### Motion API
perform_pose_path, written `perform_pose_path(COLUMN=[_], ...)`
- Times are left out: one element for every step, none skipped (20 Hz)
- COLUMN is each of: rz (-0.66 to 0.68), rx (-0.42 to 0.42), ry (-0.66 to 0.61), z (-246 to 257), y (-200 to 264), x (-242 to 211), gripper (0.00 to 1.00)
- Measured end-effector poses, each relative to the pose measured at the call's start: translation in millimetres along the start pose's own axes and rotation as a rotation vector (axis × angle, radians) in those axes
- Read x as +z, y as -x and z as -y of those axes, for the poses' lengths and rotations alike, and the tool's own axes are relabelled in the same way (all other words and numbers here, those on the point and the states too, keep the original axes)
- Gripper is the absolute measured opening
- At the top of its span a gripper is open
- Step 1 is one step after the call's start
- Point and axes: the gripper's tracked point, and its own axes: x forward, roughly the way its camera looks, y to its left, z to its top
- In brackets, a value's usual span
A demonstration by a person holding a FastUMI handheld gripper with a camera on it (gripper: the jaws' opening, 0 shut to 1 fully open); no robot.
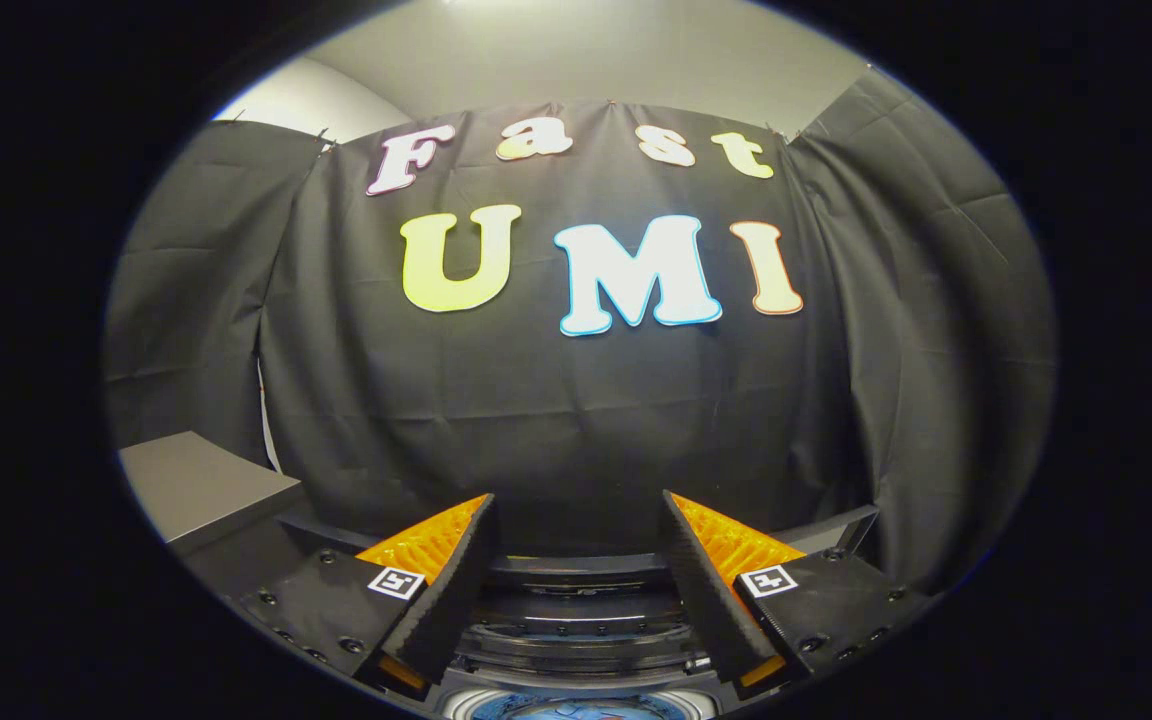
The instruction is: Put the clothes into the washing machine and then close the washing machine lid.
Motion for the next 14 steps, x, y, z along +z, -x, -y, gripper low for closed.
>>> perform_pose_path(rz=[0.002, 0.006, 0.011, 0.017, 0.022, 0.026, 0.029, 0.031, 0.032, 0.034, 0.035, 0.037, 0.039, 0.04], rx=[0.002, 0.003, 0.003, 0.004, 0.005, 0.007, 0.008, 0.009, 0.01, 0.011, 0.012, 0.012, 0.012, 0.011], ry=[0.001, 0.001, 0.001, 0.003, 0.004, 0.003, 0.001, 0.003, 0.005, 0.006, 0.006, 0.005, 0.006, 0.007], z=[0, 0, -1, -1, -1, -1, 0, 0, 0, 0, -1, 0, -1, -1], y=[2, 4, 6, 8, 12, 28, 45, 55, 61, 59, 62, 62, 66, 68], x=[0, -2, -2, -2, -2, -9, -14, -18, -19, -19, -20, -19, -20, -22], gripper=[0.99, 0.99, 0.99, 0.99, 0.99, 0.99, 0.99, 0.99, 0.99, 0.98, 0.99, 0.99, 0.99, 0.98])
